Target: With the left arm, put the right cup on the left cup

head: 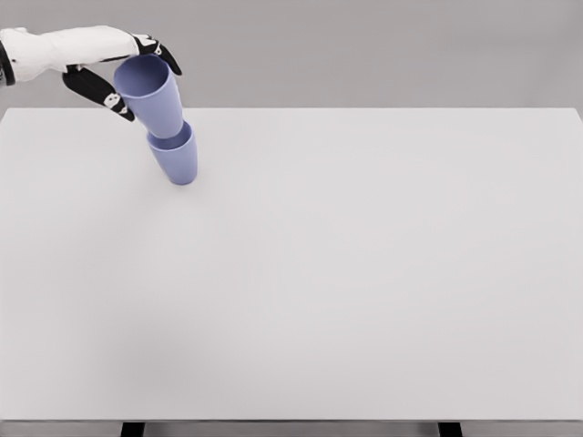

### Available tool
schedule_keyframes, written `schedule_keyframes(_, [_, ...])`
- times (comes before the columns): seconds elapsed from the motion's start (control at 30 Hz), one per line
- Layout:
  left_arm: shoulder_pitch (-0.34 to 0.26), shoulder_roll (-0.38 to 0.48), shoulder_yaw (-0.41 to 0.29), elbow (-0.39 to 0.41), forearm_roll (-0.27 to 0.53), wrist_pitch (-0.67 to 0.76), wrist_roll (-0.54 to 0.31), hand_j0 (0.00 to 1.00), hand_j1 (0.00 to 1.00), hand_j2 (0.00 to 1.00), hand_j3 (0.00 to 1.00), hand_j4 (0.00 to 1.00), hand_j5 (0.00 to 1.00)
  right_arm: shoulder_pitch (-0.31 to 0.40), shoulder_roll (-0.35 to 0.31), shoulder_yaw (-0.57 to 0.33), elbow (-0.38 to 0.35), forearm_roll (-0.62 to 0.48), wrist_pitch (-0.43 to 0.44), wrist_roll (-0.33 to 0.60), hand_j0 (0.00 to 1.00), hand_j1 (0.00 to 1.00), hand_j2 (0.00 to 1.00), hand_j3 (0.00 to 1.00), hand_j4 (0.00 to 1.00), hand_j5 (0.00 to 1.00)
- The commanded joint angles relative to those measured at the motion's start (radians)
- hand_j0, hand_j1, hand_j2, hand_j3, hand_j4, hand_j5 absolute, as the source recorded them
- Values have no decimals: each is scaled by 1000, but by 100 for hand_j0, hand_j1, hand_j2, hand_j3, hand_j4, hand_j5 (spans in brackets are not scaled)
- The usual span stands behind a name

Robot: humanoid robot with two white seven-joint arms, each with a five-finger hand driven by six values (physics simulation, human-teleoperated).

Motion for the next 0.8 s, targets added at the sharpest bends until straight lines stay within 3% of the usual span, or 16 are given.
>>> schedule_keyframes(0.0, [-1,-21,2,38,5,-1,-2,59,59,59,59,59,59,0,0,0,0,1,0,0,100,100,100,100,100,100])
schedule_keyframes(0.77, [2,-94,2,177,-11,-3,-4,60,60,60,60,60,60,0,0,0,0,1,0,0,100,100,100,100,100,100])
